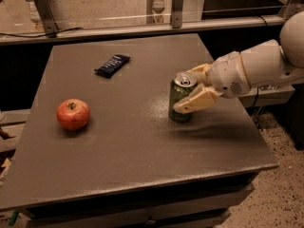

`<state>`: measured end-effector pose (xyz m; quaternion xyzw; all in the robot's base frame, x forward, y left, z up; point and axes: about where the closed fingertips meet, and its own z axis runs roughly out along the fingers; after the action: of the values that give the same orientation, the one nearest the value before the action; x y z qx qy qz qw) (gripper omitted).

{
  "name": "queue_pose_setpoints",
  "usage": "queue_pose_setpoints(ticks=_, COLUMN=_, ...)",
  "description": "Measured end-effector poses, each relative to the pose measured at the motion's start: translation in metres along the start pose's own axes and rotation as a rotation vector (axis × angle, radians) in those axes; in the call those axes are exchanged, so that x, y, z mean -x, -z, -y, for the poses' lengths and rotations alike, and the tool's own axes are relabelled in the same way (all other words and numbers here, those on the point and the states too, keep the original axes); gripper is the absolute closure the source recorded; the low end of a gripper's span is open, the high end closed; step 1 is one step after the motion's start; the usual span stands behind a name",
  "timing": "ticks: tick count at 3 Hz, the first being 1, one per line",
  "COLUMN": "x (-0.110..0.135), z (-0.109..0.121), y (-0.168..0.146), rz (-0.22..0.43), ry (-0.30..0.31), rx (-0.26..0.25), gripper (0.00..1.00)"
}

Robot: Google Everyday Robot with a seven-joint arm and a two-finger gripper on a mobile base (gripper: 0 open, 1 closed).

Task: Knock green can over

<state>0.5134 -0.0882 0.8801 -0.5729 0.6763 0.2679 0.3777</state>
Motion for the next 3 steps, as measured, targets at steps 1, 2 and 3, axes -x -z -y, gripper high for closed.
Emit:
queue_pose_setpoints(ticks=1, x=0.002, z=0.001, y=-0.005, rz=0.023, ry=-0.001, rx=0.010, gripper=0.64)
queue_pose_setpoints(ticks=2, x=0.008, z=0.002, y=-0.001, rz=-0.053, ry=0.027, rx=-0.002, gripper=0.88)
queue_pose_setpoints(ticks=3, x=0.015, z=0.001, y=0.012, rz=-0.223, ry=0.075, rx=-0.023, gripper=1.00)
